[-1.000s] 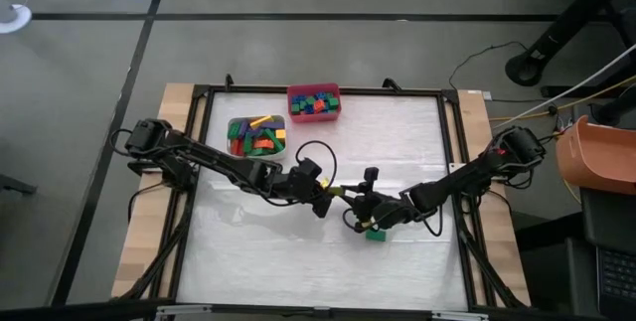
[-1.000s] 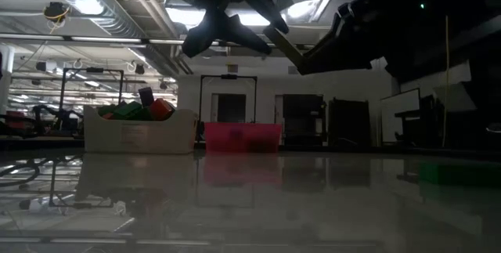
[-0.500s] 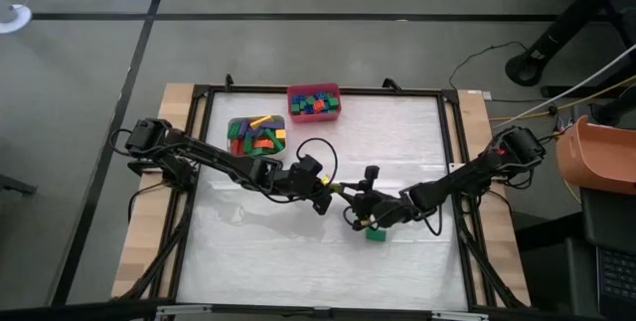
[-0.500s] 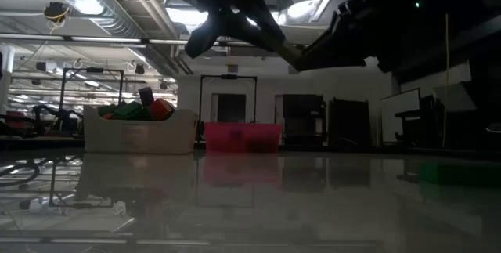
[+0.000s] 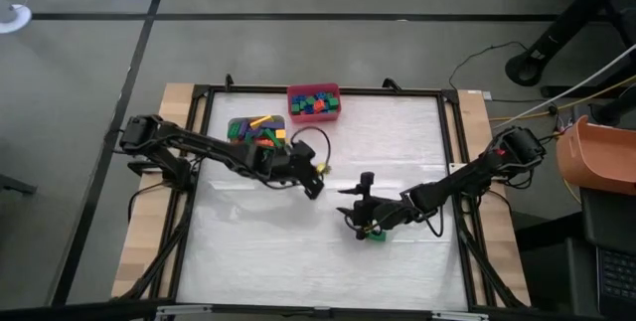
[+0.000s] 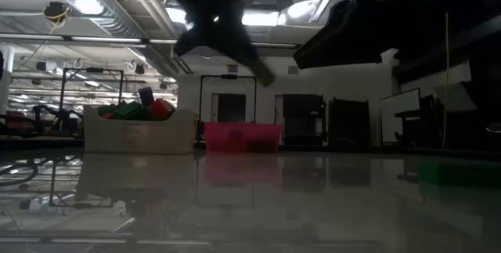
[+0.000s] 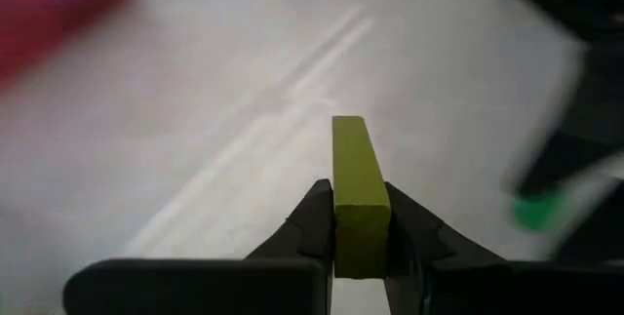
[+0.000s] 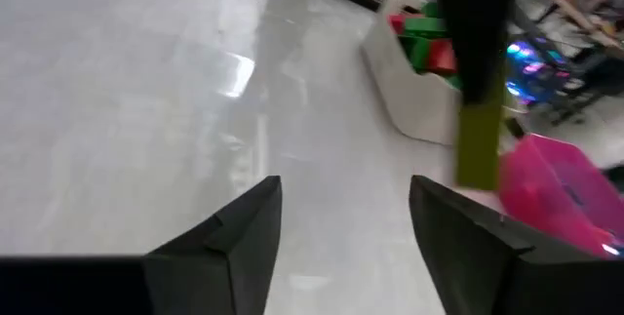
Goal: Sort blocks by size
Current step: Put the large green wooden block into the white bin
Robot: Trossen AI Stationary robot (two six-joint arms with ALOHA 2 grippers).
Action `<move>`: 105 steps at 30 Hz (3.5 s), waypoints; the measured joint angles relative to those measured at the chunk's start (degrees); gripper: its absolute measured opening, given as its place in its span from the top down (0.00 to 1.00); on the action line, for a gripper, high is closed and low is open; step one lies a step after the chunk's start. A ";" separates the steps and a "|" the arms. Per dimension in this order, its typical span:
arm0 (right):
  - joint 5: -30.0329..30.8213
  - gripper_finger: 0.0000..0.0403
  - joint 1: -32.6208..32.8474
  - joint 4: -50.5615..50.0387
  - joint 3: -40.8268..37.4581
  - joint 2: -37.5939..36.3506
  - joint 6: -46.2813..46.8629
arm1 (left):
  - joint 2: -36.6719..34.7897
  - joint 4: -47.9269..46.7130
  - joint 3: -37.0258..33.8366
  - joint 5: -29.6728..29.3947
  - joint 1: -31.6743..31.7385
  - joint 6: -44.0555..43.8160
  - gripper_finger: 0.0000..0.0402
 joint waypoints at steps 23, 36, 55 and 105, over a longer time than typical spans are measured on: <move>-15.50 0.42 -0.07 -0.48 0.00 0.00 -1.95 | -2.37 -27.53 0.00 -20.48 14.47 19.41 0.90; -17.05 0.42 -0.04 -0.52 0.00 0.00 -1.97 | 1.12 -29.78 0.00 -20.53 15.28 25.05 0.89; -20.06 0.42 -0.04 -2.58 -0.06 -2.69 -4.59 | -0.89 -33.91 2.39 -20.39 13.17 25.58 0.65; -22.47 0.42 10.21 -31.40 0.00 0.02 39.25 | -20.76 -34.72 -12.07 -19.38 -3.50 6.67 0.67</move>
